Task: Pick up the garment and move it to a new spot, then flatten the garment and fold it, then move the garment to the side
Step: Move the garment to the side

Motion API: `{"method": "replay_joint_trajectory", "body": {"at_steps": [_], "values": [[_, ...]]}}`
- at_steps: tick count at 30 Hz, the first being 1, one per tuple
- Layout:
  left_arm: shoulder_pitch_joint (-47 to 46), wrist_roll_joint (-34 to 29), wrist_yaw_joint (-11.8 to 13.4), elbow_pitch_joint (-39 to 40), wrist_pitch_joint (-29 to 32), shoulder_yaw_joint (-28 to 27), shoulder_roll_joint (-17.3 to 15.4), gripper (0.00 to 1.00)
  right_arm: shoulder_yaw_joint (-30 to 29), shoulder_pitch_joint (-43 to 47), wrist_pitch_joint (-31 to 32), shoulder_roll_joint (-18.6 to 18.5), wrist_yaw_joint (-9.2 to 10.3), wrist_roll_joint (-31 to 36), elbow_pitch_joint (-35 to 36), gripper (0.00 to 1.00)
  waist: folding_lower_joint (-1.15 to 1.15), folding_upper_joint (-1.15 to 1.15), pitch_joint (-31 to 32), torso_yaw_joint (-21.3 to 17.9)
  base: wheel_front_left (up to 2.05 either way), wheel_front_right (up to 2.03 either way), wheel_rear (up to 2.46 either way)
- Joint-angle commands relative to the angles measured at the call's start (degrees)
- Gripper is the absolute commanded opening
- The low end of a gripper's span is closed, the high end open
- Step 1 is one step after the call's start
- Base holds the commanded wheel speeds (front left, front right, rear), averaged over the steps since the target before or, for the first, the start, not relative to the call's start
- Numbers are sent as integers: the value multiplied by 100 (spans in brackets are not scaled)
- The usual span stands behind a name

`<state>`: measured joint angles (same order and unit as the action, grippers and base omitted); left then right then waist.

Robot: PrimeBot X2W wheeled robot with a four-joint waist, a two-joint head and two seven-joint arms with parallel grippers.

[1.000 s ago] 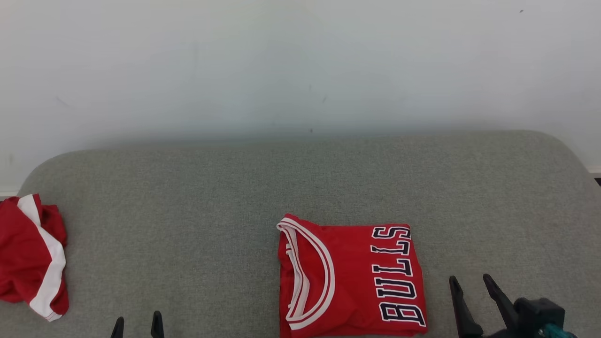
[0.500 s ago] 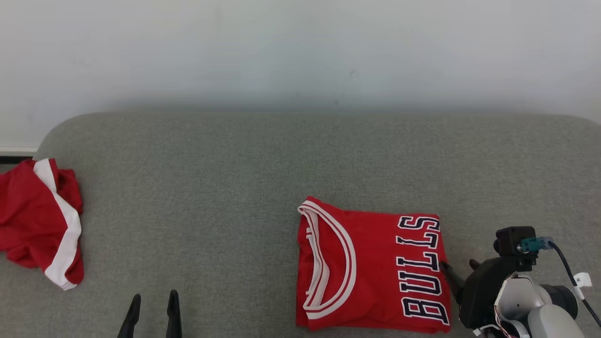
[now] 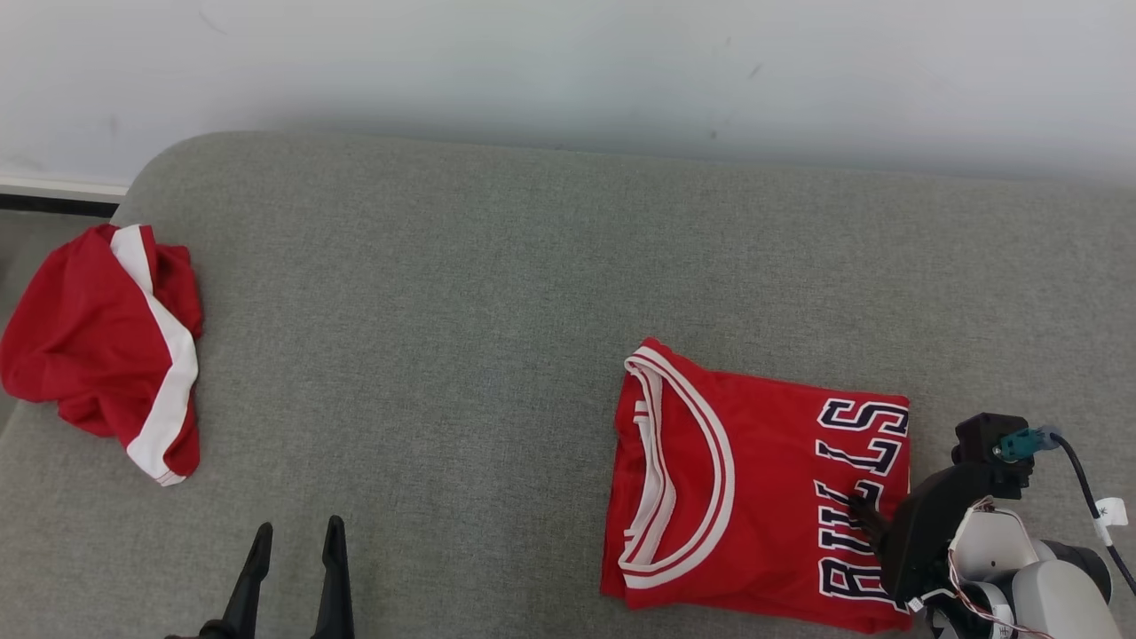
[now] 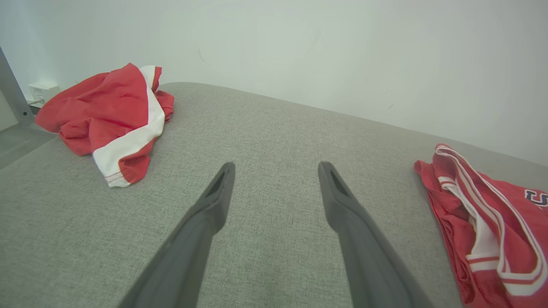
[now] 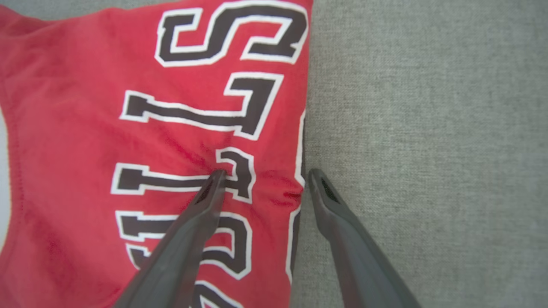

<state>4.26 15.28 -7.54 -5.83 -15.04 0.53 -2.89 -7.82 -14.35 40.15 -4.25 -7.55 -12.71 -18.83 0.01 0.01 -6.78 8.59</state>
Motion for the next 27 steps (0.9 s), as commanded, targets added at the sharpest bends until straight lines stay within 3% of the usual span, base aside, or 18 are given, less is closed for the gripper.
{"method": "replay_joint_trajectory", "body": {"at_steps": [1, 8, 9, 10, 14, 18, 27], "values": [[-107, 48, 12, 30, -17, 18, 2, 100, -41, -23, 67, 53, 12, 104, 28, 100, -1, -1, -109, 91, 0, 0, 0], [-175, 47, 12, 17, -17, 82, 0, 100, -216, 151, 635, 145, 13, 234, -49, 100, -1, -1, -180, 69, 0, 0, 0], [-203, 55, 12, 35, -17, 87, 1, 100, -128, 145, 749, 155, 13, 187, -29, 22, -1, -1, -208, 48, 0, 0, 0], [-222, 51, 12, 50, -18, 99, 2, 100, -75, 124, 734, 159, 13, 211, 8, 0, -1, -1, -229, 34, 0, 0, 0], [-241, -4, 12, 102, -17, 107, 1, 100, 92, -33, 535, 97, 13, 470, 129, 0, -1, -1, -321, -54, 0, 0, 0], [-316, -37, 12, 206, -18, 96, 0, 100, 522, -198, 429, -193, 13, 475, 240, 0, -1, -1, -450, -233, 0, 0, 0], [-544, -291, 12, 652, -18, 90, -133, 100, 1752, -775, 261, -1640, 14, 70, 742, 0, -1, -1, -887, -1019, 0, 0, 0]]}}
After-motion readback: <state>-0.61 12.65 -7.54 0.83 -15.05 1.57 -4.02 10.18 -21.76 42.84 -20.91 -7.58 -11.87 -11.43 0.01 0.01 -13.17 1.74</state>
